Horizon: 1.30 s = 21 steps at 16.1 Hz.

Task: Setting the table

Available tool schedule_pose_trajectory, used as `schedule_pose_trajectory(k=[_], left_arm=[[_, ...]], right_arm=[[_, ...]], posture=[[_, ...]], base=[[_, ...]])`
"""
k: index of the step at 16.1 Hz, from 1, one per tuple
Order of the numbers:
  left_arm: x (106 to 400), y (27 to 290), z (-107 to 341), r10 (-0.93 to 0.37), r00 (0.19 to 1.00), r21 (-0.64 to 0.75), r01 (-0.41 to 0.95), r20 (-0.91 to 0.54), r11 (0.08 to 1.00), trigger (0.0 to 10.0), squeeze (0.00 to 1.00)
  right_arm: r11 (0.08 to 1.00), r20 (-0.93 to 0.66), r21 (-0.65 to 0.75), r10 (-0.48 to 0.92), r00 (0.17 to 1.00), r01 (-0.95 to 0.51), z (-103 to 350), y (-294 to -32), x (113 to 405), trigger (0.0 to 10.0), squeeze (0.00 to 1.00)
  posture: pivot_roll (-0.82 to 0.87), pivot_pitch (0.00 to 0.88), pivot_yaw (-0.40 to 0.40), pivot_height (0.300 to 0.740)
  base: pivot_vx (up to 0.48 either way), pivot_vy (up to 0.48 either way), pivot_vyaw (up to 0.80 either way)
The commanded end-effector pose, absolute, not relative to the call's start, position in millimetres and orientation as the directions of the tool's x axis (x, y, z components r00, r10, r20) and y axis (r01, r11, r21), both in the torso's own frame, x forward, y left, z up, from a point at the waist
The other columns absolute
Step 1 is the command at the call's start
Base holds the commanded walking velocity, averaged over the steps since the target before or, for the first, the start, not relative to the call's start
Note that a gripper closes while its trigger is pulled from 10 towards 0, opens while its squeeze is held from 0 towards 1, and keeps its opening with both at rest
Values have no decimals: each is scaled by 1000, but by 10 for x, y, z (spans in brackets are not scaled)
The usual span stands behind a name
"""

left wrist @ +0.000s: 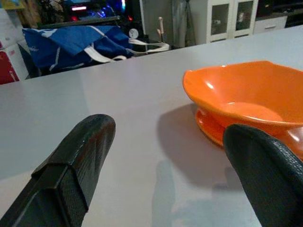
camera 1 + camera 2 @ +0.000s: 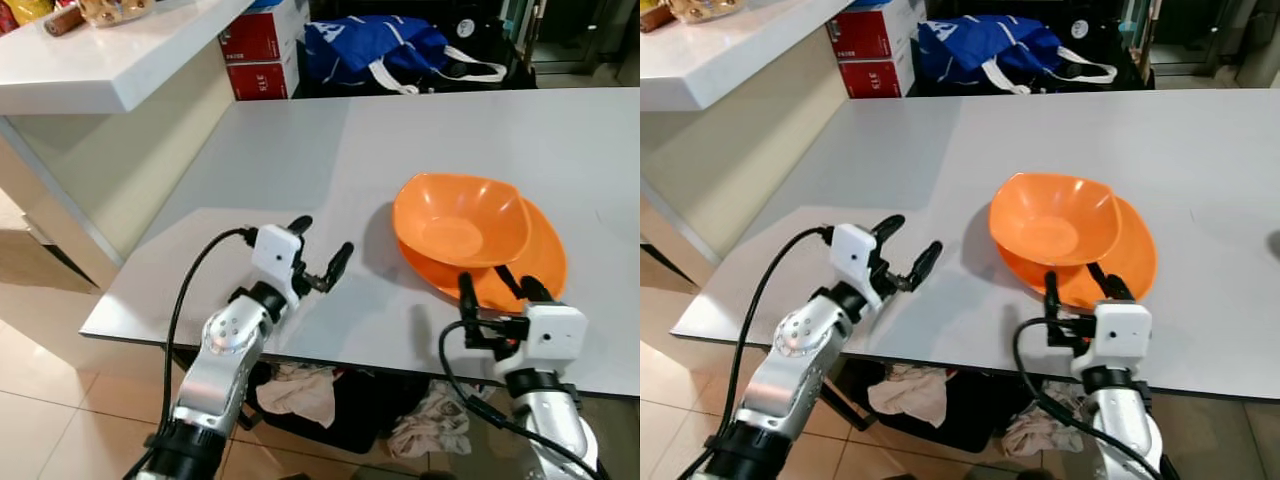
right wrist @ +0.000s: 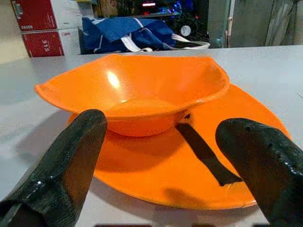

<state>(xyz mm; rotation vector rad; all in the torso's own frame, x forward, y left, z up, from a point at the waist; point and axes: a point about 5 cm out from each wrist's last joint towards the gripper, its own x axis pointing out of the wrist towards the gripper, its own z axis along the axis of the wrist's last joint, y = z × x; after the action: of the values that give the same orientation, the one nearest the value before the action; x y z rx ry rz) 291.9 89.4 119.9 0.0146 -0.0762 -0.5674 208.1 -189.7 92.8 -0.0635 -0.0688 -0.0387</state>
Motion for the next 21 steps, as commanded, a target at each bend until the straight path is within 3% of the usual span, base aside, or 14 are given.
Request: schedule_pose_trajectory(k=[1,5,11,15,21], left_arm=[[2991,922,1218,-514,856,39,513,51,858,10000,0],[3077,913,1270,-509,859,48,507,58,861,10000,0],[3137,909,1290,-501,864,31,500,60,866,10000,0],[3142,888,1296,-508,859,32,507,63,862,10000,0],[3137,862,1274,-517,854,20,516,55,856,10000,0]], right_arm=[[999,76,-36,-20,997,23,915,-1857,2102,10000,0],[999,67,-34,-19,998,21,866,-1841,2093,10000,0],[999,42,-40,-5,999,7,789,-1793,2072,10000,0],[999,33,-42,-22,999,23,759,-1803,2045,10000,0],[998,39,-48,-27,999,29,758,-1799,2036,10000,0]], posture=[[-124,0,144,740],[-131,0,155,740],[-126,0,153,740],[-132,0,159,740],[-132,0,159,740]], base=[[-315,0,0],[-317,0,0],[0,0,0],[0,0,-738],[-81,0,0]])
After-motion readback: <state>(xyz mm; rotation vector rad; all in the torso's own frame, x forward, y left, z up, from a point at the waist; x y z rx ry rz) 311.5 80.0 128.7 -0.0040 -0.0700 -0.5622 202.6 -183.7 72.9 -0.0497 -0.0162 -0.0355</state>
